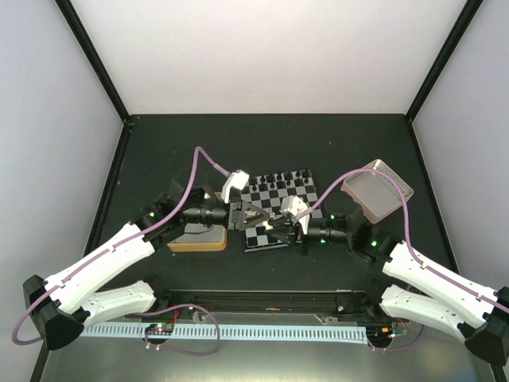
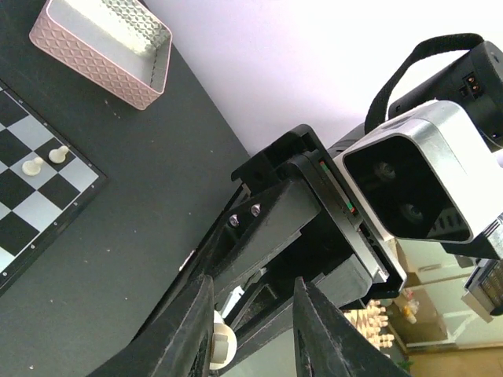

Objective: Set up the chess pieces on the board
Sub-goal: Place the chess piece on the chessboard.

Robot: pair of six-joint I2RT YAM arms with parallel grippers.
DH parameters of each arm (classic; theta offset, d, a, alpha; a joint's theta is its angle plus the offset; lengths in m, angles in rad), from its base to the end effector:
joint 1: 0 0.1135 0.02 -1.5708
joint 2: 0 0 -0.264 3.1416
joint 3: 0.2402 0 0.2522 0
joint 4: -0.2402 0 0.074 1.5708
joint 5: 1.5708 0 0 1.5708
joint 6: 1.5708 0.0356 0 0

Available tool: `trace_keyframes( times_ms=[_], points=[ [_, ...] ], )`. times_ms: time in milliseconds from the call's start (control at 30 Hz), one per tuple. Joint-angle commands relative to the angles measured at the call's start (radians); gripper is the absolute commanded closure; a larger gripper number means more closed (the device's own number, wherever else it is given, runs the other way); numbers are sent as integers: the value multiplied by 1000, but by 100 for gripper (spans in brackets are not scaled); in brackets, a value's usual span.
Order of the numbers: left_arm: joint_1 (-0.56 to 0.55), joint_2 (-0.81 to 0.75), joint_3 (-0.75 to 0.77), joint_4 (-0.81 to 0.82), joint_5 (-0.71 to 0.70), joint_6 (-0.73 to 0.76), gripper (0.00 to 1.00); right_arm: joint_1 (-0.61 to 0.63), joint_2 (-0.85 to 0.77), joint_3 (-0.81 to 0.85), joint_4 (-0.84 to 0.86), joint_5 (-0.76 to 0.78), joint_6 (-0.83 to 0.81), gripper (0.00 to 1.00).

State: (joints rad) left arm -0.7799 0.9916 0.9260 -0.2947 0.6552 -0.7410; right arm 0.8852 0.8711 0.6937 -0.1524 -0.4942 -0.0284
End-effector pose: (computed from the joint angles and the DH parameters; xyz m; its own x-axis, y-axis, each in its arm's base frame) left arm 0.1408 -0.1698 0.3422 -0.8350 0.0730 -0.5454 0.5413 0.2875 -0.7902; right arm 0.1144 0.1665 0.2972 -0.1776 -0.2565 -0.9501 -0.9710 0.2028 0.1267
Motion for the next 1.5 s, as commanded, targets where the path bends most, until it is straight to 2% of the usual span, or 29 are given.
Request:
trace_keyframes(
  times_ms=[0,33,133,200,267,433,600,700,767,800,867,967,1000,1100,1200,1333,1467],
  points=[
    [-2,17,34,-40,64,49,71,1,4,29,38,7,-11,90],
    [-2,20,33,-46,61,57,69,1,5,29,38,12,-9,90],
    [-2,26,31,-65,36,75,55,1,4,27,38,26,-8,90],
    [-2,31,33,-79,12,85,51,1,0,23,39,33,-6,90],
    [-2,37,30,-88,-4,91,52,0,-4,20,44,40,-3,90],
    [-1,55,33,-113,-25,102,61,1,-6,13,51,51,2,90],
    [1,60,36,-119,-15,108,86,0,7,14,45,54,4,90],
    [0,60,35,-122,-12,119,96,1,13,16,40,62,14,89],
    [1,62,34,-123,-4,134,98,0,18,25,27,86,41,81],
    [1,64,34,-126,-3,144,99,0,25,34,11,101,60,74],
    [0,66,34,-133,-18,166,98,1,30,54,-39,151,107,54],
    [1,68,34,-165,-128,208,98,1,8,66,-122,226,209,32],
    [1,73,38,-182,-186,221,98,1,-3,75,-170,254,244,29],
    [-1,103,48,-222,-358,237,98,1,-44,109,-323,368,385,25],
    [-16,145,55,-210,-445,252,98,0,-88,131,-445,529,548,25],
    [-53,230,95,-214,-525,265,98,-3,-67,208,-702,793,802,25],
    [-121,319,122,-212,-622,283,99,-11,-66,176,-768,885,963,25]
  ],
)
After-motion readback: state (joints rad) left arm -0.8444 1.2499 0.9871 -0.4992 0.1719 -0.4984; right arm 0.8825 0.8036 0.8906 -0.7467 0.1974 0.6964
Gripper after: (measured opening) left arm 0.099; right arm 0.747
